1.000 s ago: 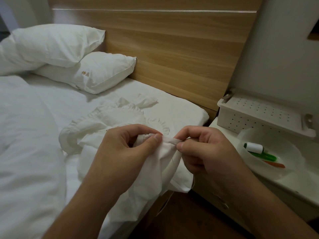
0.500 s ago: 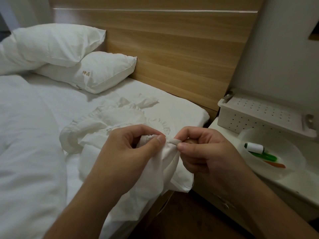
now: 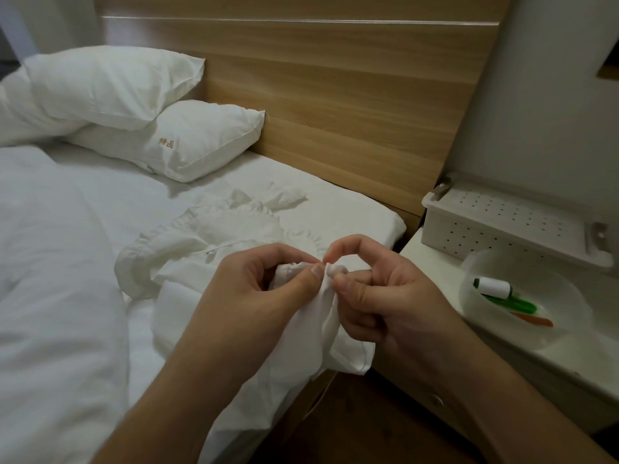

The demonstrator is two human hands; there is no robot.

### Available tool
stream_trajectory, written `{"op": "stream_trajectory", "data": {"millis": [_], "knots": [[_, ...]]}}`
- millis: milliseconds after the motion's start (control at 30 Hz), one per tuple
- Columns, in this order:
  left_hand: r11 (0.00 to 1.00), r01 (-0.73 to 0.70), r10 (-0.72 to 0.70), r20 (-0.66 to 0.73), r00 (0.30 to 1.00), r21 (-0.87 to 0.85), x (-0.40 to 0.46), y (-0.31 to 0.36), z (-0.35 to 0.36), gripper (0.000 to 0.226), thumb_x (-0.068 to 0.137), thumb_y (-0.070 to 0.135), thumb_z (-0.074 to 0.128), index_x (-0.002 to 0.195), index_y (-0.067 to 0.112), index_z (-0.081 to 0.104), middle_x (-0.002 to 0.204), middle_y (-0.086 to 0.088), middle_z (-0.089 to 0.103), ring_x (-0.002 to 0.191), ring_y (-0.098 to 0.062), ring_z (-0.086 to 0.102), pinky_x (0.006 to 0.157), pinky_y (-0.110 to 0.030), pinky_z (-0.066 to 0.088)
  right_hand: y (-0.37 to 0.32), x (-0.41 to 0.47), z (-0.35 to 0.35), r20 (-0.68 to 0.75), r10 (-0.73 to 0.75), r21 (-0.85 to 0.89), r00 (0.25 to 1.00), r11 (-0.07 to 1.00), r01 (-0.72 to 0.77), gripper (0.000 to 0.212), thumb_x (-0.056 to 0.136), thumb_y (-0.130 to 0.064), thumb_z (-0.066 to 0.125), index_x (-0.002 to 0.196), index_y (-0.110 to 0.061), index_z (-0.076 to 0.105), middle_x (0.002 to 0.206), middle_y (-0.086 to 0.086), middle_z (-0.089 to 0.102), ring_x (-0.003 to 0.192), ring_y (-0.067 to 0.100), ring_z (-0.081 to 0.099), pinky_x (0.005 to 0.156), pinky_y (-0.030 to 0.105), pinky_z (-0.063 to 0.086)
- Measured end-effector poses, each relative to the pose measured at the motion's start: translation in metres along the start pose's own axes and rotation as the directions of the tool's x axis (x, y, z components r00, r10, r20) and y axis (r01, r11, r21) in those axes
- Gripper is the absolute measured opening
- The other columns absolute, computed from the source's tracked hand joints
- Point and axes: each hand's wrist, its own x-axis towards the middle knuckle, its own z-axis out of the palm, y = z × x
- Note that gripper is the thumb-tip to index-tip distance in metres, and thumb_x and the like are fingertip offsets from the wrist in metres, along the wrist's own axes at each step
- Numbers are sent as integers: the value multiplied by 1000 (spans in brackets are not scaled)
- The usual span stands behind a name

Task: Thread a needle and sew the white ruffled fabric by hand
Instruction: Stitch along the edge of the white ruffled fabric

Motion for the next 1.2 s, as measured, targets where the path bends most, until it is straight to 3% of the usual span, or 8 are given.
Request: {"op": "stream_trajectory", "data": {"millis": [133, 267, 367, 533, 767, 900, 1033, 1200], "knots": [[999, -10, 8, 35, 999, 45, -1, 1, 3, 7, 93, 28, 76, 91, 27, 82, 86, -2, 79, 86, -23, 76, 82, -51, 65, -2, -1, 5, -15, -3, -39, 1000, 999, 2, 26, 91, -16, 68, 114, -8, 60, 56, 5, 37, 48, 13, 34, 44, 25, 36], [999, -18, 17, 11, 1000, 46, -1, 1, 2, 8, 91, 31, 75, 91, 28, 82, 88, 2, 79, 87, -17, 76, 77, -37, 65, -6, -3, 1, -67, 13, -106, 998, 994, -20, 21, 97, -23, 67, 113, -11, 62, 65, 12, 55, 50, 18, 45, 47, 29, 33], [998, -19, 21, -32, 999, 53, 0, 2, 2, 7, 91, 30, 76, 88, 29, 83, 88, 5, 79, 86, -12, 75, 73, -29, 59, -8, -4, -4, -147, 7, -145, 989, 989, -29, 14, 100, -7, 57, 113, -8, 62, 75, 17, 64, 52, 24, 49, 47, 28, 35], [997, -14, 17, -48, 999, 72, 0, 1, 3, 8, 91, 31, 76, 88, 29, 83, 88, 7, 79, 86, -11, 74, 77, -34, 61, -10, -7, 2, -216, -46, -188, 975, 982, 5, 14, 100, 2, 56, 110, -7, 60, 74, 17, 66, 55, 24, 52, 46, 28, 40], [989, -38, 44, -38, 998, 143, 0, 1, 6, 9, 91, 32, 74, 89, 28, 81, 86, 8, 78, 86, -11, 74, 73, -24, 58, -11, -10, 20, -269, -138, -329, 953, 943, 44, 17, 99, -3, 62, 106, -19, 62, 74, 16, 71, 56, 26, 61, 49, 31, 46], [991, -32, 41, -70, 997, 134, 0, 1, 4, 8, 92, 28, 76, 88, 29, 82, 86, 10, 78, 86, -7, 75, 73, -25, 59, -10, -13, 16, -246, -312, -712, 917, 700, 47, 11, 96, -24, 67, 100, -34, 65, 78, -8, 74, 75, 10, 72, 60, 26, 59], [991, -10, 22, -94, 995, 130, 0, 2, 6, 9, 90, 27, 75, 86, 29, 83, 85, 9, 79, 86, -8, 75, 79, -36, 64, -10, -14, 17, -128, -471, -914, 873, 397, 81, 16, 93, -32, 71, 107, -37, 68, 103, -23, 67, 106, -1, 61, 84, 17, 52], [993, 32, -23, -86, 996, 112, 0, 3, 7, 11, 83, 32, 72, 84, 30, 83, 77, -3, 77, 77, -24, 75, 72, -47, 65, -8, -10, 17, -9, -502, -863, 865, 441, 247, 22, 90, -10, 77, 104, -27, 74, 107, -16, 70, 111, 13, 64, 89, 19, 48]]}}
